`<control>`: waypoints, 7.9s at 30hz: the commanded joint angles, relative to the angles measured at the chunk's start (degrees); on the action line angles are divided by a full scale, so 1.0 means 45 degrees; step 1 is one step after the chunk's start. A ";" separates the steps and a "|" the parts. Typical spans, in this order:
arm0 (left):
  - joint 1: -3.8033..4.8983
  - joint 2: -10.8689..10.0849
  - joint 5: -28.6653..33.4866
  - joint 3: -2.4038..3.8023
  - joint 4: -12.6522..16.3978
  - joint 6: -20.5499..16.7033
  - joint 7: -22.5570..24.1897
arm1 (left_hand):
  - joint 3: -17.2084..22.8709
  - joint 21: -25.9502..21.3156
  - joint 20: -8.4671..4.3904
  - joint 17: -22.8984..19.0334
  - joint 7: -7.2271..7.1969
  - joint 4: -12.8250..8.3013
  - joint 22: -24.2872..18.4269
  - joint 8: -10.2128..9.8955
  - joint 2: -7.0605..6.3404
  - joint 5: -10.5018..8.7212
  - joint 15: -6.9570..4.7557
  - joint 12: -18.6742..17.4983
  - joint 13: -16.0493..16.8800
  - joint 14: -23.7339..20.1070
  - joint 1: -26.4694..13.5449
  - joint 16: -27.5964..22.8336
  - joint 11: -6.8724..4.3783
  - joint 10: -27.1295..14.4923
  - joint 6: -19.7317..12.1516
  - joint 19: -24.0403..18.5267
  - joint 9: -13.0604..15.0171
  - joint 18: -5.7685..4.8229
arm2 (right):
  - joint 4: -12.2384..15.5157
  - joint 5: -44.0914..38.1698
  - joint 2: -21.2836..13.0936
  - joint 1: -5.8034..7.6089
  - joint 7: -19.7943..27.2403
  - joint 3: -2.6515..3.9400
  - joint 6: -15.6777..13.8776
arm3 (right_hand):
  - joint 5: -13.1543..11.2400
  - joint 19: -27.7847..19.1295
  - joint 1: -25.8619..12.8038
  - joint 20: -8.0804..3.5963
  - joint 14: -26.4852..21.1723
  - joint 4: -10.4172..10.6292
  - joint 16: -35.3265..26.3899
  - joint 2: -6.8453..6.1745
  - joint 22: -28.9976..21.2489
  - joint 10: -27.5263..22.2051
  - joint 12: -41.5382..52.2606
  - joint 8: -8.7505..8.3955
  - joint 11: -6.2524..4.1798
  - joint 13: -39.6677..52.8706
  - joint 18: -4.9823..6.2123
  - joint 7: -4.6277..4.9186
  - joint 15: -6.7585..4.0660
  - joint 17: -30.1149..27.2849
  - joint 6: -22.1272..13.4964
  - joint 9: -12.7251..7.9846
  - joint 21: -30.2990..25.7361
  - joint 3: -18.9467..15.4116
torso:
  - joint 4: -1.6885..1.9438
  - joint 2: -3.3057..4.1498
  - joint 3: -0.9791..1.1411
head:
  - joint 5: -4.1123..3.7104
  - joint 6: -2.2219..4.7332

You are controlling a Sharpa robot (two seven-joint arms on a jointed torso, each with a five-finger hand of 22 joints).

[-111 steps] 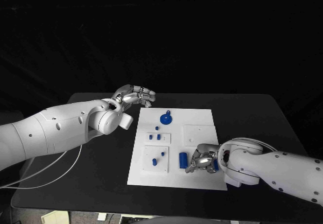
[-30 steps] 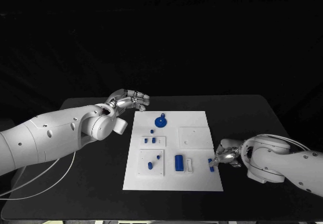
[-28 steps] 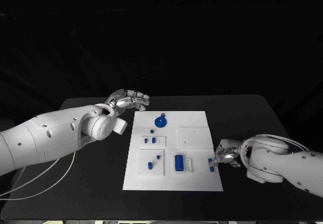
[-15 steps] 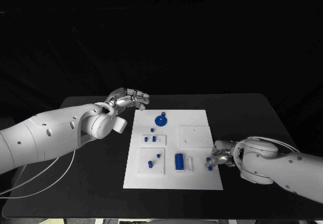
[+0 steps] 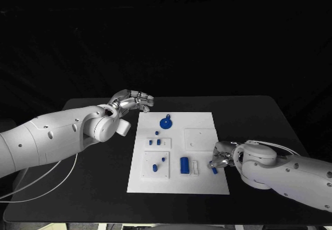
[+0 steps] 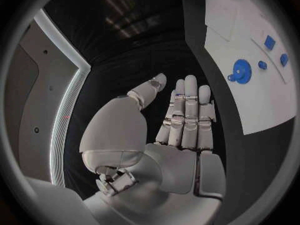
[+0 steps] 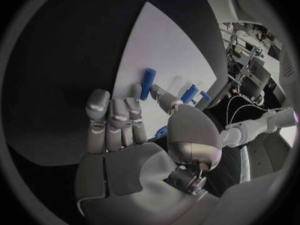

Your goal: Assemble the parts on the task board

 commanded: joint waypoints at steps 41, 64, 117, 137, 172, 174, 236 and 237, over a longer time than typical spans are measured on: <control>0.0003 -0.0004 0.0077 -0.0002 0.0055 0.0281 -0.0007 | -0.0032 -0.0063 0.0009 0.0066 0.0015 0.0111 0.0036 0.0082 -0.0001 -0.0006 -0.0010 -0.0053 0.0024 0.0074 -0.0154 -0.0087 0.0003 -0.0086 -0.0145 0.0121 -0.0030 0.0255 | 0.0757 0.7421 -0.0063 0.0121 0.1258 -0.0024 -0.2662 | 0.1778 0.0094 -0.0203 0.0130 0.0053 -0.0724 -0.0139 0.0330 -0.0024 0.0012 -0.0089 -0.0517 0.0011 -0.0082 0.0710 0.0080 -0.0045 -0.0055 0.0228 -0.4316 -0.0009 0.0892 | 0.0006 -0.0001 -0.0014 | 0.0041 -0.0074; 0.0004 -0.0012 0.0077 -0.0008 0.0076 0.0356 -0.0061 | -0.0041 -0.0077 0.0007 0.0102 0.0017 0.0134 0.0052 0.0086 0.0003 -0.0007 -0.0011 -0.0057 0.0025 0.0078 -0.0174 -0.0112 0.0004 -0.0093 -0.0157 0.0125 -0.0037 0.0257 | 0.0148 0.6630 0.0408 0.0126 0.0627 -0.0060 -0.2106 | 0.1466 0.0066 -0.0225 0.0093 0.0049 -0.0659 -0.0150 0.0261 -0.0025 -0.0022 -0.0118 -0.0549 0.0010 -0.0091 0.0710 0.0079 -0.0046 -0.0058 0.0227 -0.4347 -0.0024 0.0747 | -0.0007 0.0001 -0.0002 | 0.0094 -0.0115; 0.0004 -0.0030 0.0077 -0.0014 0.0054 0.0401 -0.0103 | -0.0053 -0.0102 0.0006 0.0165 0.0020 0.0176 0.0080 0.0095 0.0005 -0.0010 -0.0012 -0.0062 0.0029 0.0086 -0.0199 -0.0155 0.0007 -0.0100 -0.0172 0.0134 -0.0048 0.0257 | 0.0069 0.6744 0.0617 0.0120 0.0775 -0.0164 -0.1859 | -0.0059 -0.0012 -0.1121 -0.0043 -0.0009 0.0524 -0.0146 -0.1184 -0.0020 -0.0179 -0.0212 -0.0577 -0.0010 -0.0102 0.0710 0.0063 -0.0079 -0.0020 0.0121 -0.4307 -0.0050 -0.0630 | -0.0008 0.0002 -0.0005 | 0.0196 -0.0190; 0.0004 -0.0051 0.0077 -0.0015 0.0060 0.0397 -0.0105 | -0.0048 -0.0112 0.0004 0.0186 0.0019 0.0179 0.0090 0.0098 0.0011 -0.0009 -0.0013 -0.0063 0.0030 0.0088 -0.0189 -0.0171 0.0007 -0.0101 -0.0179 0.0137 -0.0052 0.0260 | 0.0386 0.5826 0.0127 0.0021 0.1129 -0.0168 -0.0094 | -0.0040 -0.0113 0.0726 -0.0070 -0.0025 -0.0955 -0.0175 -0.1047 0.0011 -0.0210 -0.0245 -0.0563 0.0012 -0.0106 0.0710 0.0083 -0.0054 -0.0007 0.0065 -0.4221 -0.0050 -0.1074 | -0.0019 -0.0002 0.0000 | 0.0198 -0.0176; 0.0004 -0.0032 0.0078 -0.0020 0.0061 0.0447 -0.0151 | -0.0080 -0.0151 0.0005 0.0269 0.0022 0.0319 0.0125 0.0114 0.0034 -0.0017 -0.0010 -0.0066 0.0035 0.0096 -0.0308 -0.0232 0.0008 -0.0107 -0.0193 0.0149 -0.0067 0.0258 | 0.0115 0.5358 0.0396 0.0008 0.0721 -0.0171 0.0147 | 0.0078 -0.0110 0.0244 0.0047 0.0006 -0.0055 -0.0198 0.0198 0.0074 -0.0095 -0.0166 -0.0681 0.0010 -0.0055 0.0710 0.0078 -0.0042 0.0014 0.0258 -0.4405 -0.0008 0.0600 | -0.0003 -0.0003 -0.0003 | 0.0178 -0.0241; 0.0004 -0.0037 0.0078 -0.0020 0.0058 0.0451 -0.0170 | -0.0079 -0.0152 0.0005 0.0271 0.0022 0.0319 0.0126 0.0114 0.0033 -0.0017 -0.0011 -0.0066 0.0035 0.0096 -0.0306 -0.0233 0.0008 -0.0107 -0.0193 0.0149 -0.0067 0.0259 | 0.0108 0.5358 0.0414 0.0008 0.0696 -0.0175 0.0183 | 0.0147 -0.0112 0.0252 0.0062 0.0008 -0.0219 -0.0197 0.0216 0.0083 -0.0097 -0.0168 -0.0684 0.0015 -0.0056 0.0710 0.0083 -0.0036 0.0016 0.0262 -0.4411 0.0001 0.0632 | 0.0000 -0.0003 -0.0003 | 0.0177 -0.0238; 0.0287 0.2185 0.2597 0.0026 -0.5266 0.0722 0.1290 | -0.1660 -0.3001 0.1570 -0.0395 -0.0636 0.0210 -0.0383 -0.0233 -0.0303 0.0019 0.1470 -0.0264 -0.1420 -0.4237 -0.1563 -0.4082 0.0160 -0.3354 -0.1369 -0.2970 -0.0371 -0.0125 | -1.0168 1.5709 0.3856 0.1142 1.0807 0.1961 -0.0267 | 0.1941 -0.8890 0.1311 0.3227 -0.6319 -0.1692 -1.1009 0.1117 -0.4833 -0.3909 -1.1732 -0.1525 0.2367 -1.2122 -0.0522 0.1189 0.3588 -0.6514 -0.2953 -0.4571 -0.9295 -0.3663 | 0.0013 -0.1715 0.0063 | -0.0424 0.2238; 0.0263 0.2202 0.2597 0.0026 -0.5285 0.0730 0.1284 | -0.1675 -0.3023 0.1559 -0.0395 -0.0642 0.0227 -0.0382 -0.0227 -0.0276 0.0021 0.1461 -0.0256 -0.1438 -0.4254 -0.1580 -0.4095 0.0146 -0.3366 -0.1373 -0.2977 -0.0367 -0.0145 | -1.0162 1.5725 0.3869 0.1130 1.0826 0.1973 -0.0265 | 0.1944 -0.8843 0.1332 0.3294 -0.6210 -0.1695 -1.1142 0.1112 -0.4928 -0.3705 -1.1932 -0.1499 0.2380 -1.2538 -0.0438 0.1212 0.3588 -0.6686 -0.2941 -0.4655 -0.9377 -0.3808 | 0.0017 -0.1719 0.0073 | -0.0413 0.2257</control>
